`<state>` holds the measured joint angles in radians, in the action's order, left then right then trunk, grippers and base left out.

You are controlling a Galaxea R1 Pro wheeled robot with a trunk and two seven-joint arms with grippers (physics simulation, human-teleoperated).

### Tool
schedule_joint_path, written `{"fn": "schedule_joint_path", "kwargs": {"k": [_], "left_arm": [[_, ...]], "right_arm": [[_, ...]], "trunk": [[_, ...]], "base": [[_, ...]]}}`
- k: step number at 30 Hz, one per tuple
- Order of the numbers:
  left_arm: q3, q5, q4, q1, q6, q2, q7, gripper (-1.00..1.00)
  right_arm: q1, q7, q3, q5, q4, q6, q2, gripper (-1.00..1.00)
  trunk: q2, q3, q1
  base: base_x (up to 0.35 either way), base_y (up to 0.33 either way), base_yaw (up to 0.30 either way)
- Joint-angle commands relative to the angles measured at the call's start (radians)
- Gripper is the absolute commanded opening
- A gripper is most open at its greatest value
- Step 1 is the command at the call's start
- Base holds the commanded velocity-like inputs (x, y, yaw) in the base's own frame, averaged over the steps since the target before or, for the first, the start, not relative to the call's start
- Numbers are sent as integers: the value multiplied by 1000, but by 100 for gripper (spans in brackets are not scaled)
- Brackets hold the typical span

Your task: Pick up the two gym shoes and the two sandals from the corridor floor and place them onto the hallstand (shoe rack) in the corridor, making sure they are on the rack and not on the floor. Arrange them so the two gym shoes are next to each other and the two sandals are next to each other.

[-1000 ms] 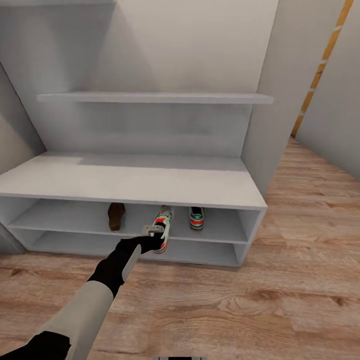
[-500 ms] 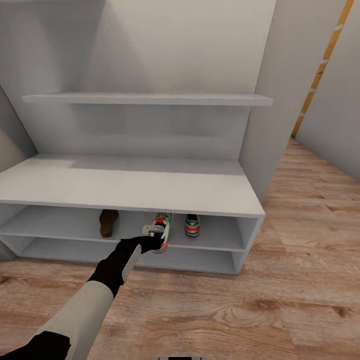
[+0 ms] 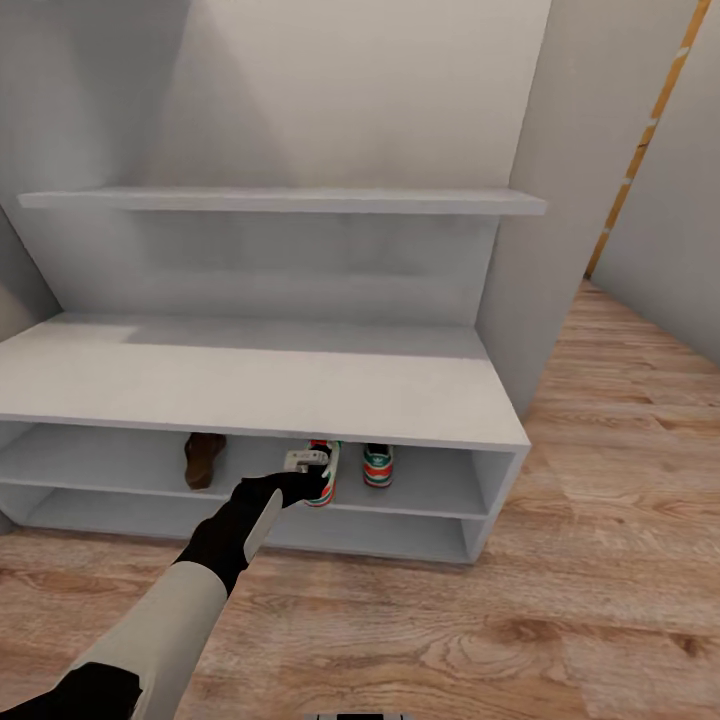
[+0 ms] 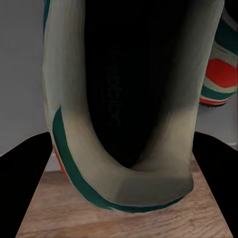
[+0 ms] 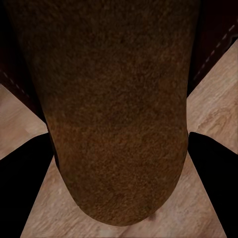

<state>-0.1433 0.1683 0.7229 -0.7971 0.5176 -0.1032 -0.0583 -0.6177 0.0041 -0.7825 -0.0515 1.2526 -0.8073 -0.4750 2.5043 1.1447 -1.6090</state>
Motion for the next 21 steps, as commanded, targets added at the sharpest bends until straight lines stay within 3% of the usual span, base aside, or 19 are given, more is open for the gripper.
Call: {"fn": "schedule_joint_path", "kwargs": {"k": [1,8,14,21], "left_arm": [[-1,8,1,0,5,0,2,-100],[-1,8,1,0,5,0,3,-100],[-1,8,1,-1,6,0,2,-100],[-1,8,1,0,5,0,3,-100]], "right_arm": [[-1,1,-1,-5,1,-4,0,-100],[-1,1,-1,-5,1,-4,0,-100],[0,1,-1,-5,1,-4,0,-100],[-1,1,-1,-5,1,-4,0,-100]], "trunk": [[0,1,0],[0,1,0],[2,24,-3],[2,24,-3]], "base": [[86,-80,0],[19,-17,0],[0,0,0],[1,0,0]]}}
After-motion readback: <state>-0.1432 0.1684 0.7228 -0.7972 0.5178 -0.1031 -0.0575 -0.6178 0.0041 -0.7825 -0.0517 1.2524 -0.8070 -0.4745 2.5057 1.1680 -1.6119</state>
